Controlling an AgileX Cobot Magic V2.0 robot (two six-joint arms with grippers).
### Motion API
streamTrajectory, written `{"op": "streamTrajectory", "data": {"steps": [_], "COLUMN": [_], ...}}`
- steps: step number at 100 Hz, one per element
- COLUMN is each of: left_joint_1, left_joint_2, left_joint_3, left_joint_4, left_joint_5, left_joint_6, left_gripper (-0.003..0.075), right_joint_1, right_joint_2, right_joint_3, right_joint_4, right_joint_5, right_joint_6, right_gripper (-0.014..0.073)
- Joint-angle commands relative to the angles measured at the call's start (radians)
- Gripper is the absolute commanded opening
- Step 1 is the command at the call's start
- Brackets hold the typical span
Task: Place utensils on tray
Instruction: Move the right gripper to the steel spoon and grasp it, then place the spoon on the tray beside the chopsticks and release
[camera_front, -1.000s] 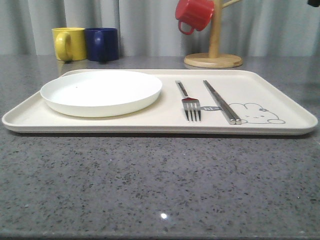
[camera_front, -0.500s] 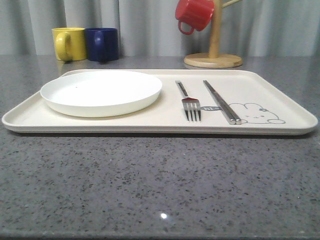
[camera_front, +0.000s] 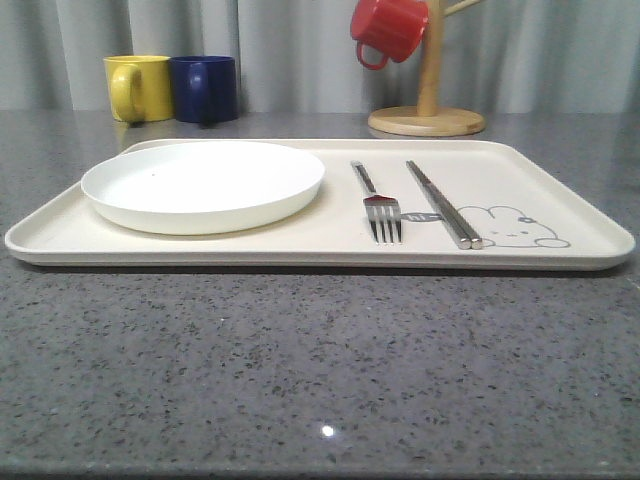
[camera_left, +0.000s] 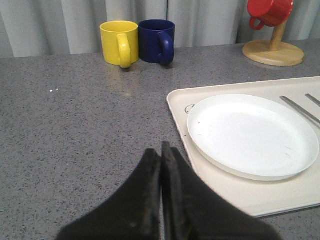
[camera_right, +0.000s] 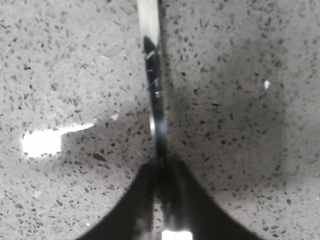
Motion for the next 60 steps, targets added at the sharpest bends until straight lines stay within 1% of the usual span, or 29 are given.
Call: {"op": "streamTrajectory", "data": {"steps": [1, 3, 18, 29, 44, 60], "left_joint_1": [-0.007, -0.007, -0.007, -0.007, -0.007, -0.007], "left_joint_2": [0.01, 0.01, 0.01, 0.01, 0.01, 0.01], "left_joint_3": [-0.026, -0.026, -0.026, -0.026, -0.026, -0.026], "left_joint_4": [-0.005, -0.005, -0.005, -0.005, -0.005, -0.005], "left_joint_5": [-0.076, -0.076, -0.076, -0.076, -0.076, -0.076], "left_joint_6": [-0.007, -0.007, -0.007, -0.007, -0.007, -0.007], "left_gripper": [-0.0019, -0.0019, -0.0019, -0.0019, -0.0019, -0.0019], "right_joint_1": [-0.005, -0.004, 0.016, 0.064, 0.184, 0.326], "right_joint_2": [-0.036, -0.04, -0.098, -0.162, -0.254, -0.273], "right_joint_3": [-0.021, -0.021, -0.021, -0.021, -0.021, -0.021], "right_joint_4": [-0.012, -0.012, -0.012, -0.012, -0.011, -0.011], "right_joint_5": [-0.003, -0.003, 0.008, 0.015, 0.035, 0.042], "right_joint_6": [0.002, 0.005, 0.015, 0.026, 0.085, 0.176], "right_gripper": [-0.0054, -0.0071, -0.0069, -0.0069, -0.0069, -0.0069]}}
